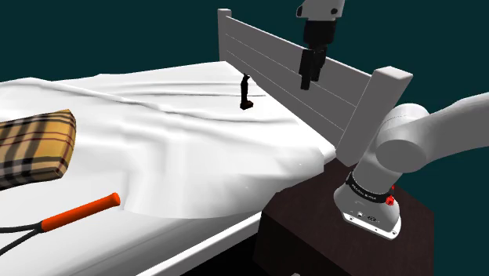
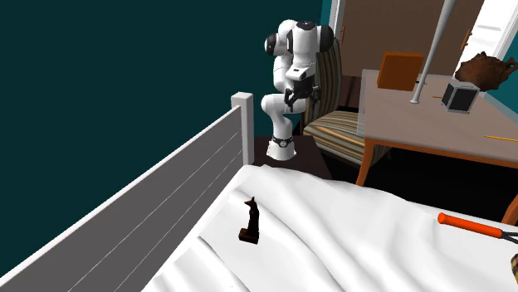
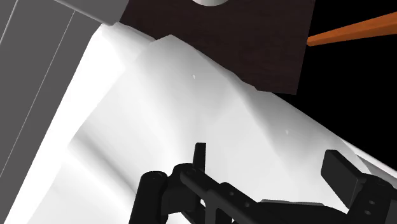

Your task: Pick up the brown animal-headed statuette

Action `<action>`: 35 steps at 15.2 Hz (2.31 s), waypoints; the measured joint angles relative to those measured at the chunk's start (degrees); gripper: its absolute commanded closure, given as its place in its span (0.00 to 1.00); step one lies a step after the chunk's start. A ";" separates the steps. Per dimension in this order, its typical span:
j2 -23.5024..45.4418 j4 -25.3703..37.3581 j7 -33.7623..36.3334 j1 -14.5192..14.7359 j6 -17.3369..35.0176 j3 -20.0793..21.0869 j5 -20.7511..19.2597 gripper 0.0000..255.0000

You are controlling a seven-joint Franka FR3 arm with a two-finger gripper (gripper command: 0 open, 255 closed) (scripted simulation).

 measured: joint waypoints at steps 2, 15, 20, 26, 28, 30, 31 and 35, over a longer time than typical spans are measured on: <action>0.74 0.04 -0.44 -0.13 0.75 -0.35 -0.16 0.00; 24.33 10.18 -12.39 -2.53 15.68 -9.54 -1.26 0.00; 34.82 16.83 -17.54 -3.06 19.67 -12.64 0.87 0.00; 47.24 27.90 -23.45 -4.31 20.68 -15.26 5.00 0.00; 52.01 32.32 -25.43 -5.03 20.75 -15.80 6.79 0.00; 57.00 37.63 -26.92 -5.82 20.19 -16.01 8.62 0.00; 59.18 39.69 -27.75 -6.33 20.18 -16.11 9.48 0.00; 69.04 51.22 -30.43 -9.03 17.95 -16.07 12.85 0.00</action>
